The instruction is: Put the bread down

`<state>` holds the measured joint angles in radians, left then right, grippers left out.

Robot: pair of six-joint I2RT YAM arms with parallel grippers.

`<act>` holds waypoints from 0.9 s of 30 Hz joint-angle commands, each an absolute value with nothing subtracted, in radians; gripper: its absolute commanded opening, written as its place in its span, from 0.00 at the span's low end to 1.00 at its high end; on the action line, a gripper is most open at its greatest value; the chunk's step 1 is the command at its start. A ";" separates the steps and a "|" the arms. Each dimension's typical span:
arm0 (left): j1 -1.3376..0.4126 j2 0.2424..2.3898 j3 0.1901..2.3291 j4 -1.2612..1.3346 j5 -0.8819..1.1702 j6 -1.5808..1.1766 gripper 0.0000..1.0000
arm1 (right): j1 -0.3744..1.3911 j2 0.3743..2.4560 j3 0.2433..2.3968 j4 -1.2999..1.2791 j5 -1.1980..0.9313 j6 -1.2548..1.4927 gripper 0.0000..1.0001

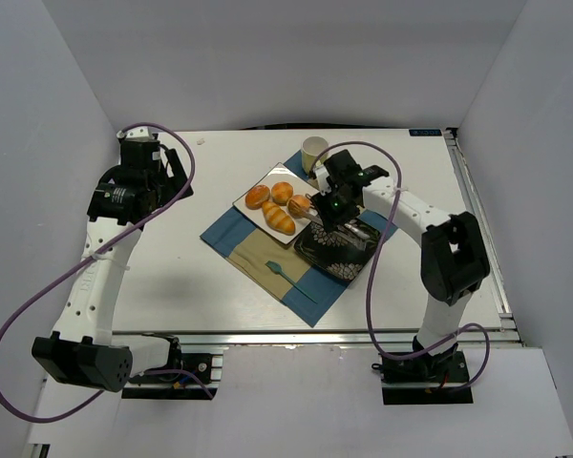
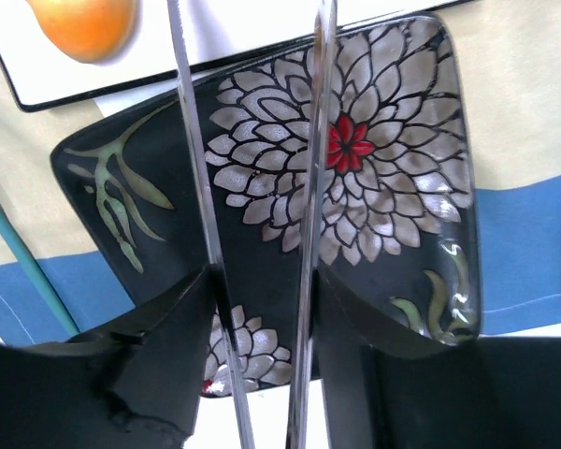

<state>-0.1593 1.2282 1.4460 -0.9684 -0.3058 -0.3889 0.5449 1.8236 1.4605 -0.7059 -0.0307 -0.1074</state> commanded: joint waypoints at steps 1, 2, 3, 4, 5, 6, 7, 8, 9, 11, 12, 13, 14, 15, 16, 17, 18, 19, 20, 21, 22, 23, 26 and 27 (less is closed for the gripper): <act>-0.163 1.195 1.437 -0.977 -0.318 -0.379 0.98 | 0.552 1.844 1.511 -0.733 -0.046 -0.110 0.48; -0.163 1.192 1.436 -0.976 -0.318 -0.377 0.98 | 0.552 1.845 1.517 -0.736 -0.038 -0.107 0.45; -0.163 1.189 1.436 -0.977 -0.318 -0.376 0.98 | 0.554 1.842 1.523 -0.742 -0.035 -0.104 0.41; -0.163 1.187 1.436 -0.979 -0.319 -0.376 0.98 | 0.554 1.839 1.540 -0.745 -0.032 -0.095 0.38; -0.163 1.186 1.436 -0.980 -0.321 -0.376 0.98 | 0.554 1.836 1.549 -0.747 -0.020 -0.091 0.38; -0.163 1.183 1.434 -0.980 -0.322 -0.376 0.98 | 0.554 1.829 1.575 -0.756 -0.015 -0.083 0.38; -0.163 1.180 1.434 -0.979 -0.322 -0.374 0.98 | 0.554 1.822 1.592 -0.764 -0.011 -0.083 0.38; -0.163 1.178 1.433 -0.979 -0.322 -0.376 0.98 | 0.552 1.818 1.612 -0.770 -0.005 -0.071 0.38; -0.163 1.175 1.433 -0.976 -0.321 -0.374 0.98 | 0.554 1.807 1.633 -0.775 -0.005 -0.064 0.38; -0.163 1.175 1.431 -0.973 -0.318 -0.376 0.98 | 0.554 1.799 1.709 -0.801 0.026 -0.042 0.38; -0.163 1.174 1.431 -0.970 -0.314 -0.376 0.98 | 0.554 1.795 1.738 -0.813 0.032 -0.035 0.38; -0.163 1.173 1.433 -0.969 -0.314 -0.376 0.98 | 0.554 1.792 1.765 -0.837 0.038 -0.028 0.39; -0.163 1.173 1.434 -0.968 -0.311 -0.376 0.98 | 0.554 1.789 1.816 -0.854 0.044 -0.020 0.39; -0.163 1.172 1.437 -0.966 -0.310 -0.376 0.98 | 0.554 1.781 1.836 -0.871 0.048 -0.015 0.40; -0.163 1.172 1.439 -0.966 -0.310 -0.374 0.98 | 0.554 1.770 1.850 -0.888 0.061 -0.011 0.40; -0.163 1.170 1.440 -0.966 -0.308 -0.374 0.98 | 0.554 1.758 1.847 -0.912 0.066 -0.008 0.40; -0.163 1.169 1.443 -0.965 -0.308 -0.373 0.98 | 0.554 1.718 1.830 -0.917 0.069 -0.008 0.40; -0.163 1.164 1.445 -0.966 -0.308 -0.373 0.98 | 0.554 1.692 1.806 -0.920 0.075 0.000 0.40; -0.163 1.161 1.443 -0.965 -0.308 -0.373 0.98 | 0.554 1.666 1.771 -0.920 0.084 0.021 0.40; -0.163 1.160 1.440 -0.963 -0.305 -0.373 0.98 | 0.554 1.605 1.685 -0.917 0.087 0.029 0.40; -0.163 1.157 1.437 -0.963 -0.301 -0.373 0.98 | 0.554 1.570 1.633 -0.913 0.089 0.046 0.40; -0.163 1.151 1.434 -0.957 -0.296 -0.376 0.98 | 0.554 1.536 1.577 -0.904 0.090 0.055 0.40; -0.163 1.141 1.417 -0.951 -0.273 -0.385 0.98 | 0.554 1.407 1.375 -0.859 0.084 0.100 0.40; -0.163 1.140 1.414 -0.948 -0.262 -0.385 0.98 | 0.555 1.358 1.303 -0.850 0.081 0.110 0.40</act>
<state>-0.1593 1.1786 1.4281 -0.9642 -0.2943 -0.3824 0.5503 1.4319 1.4281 -0.8654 0.0757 0.0494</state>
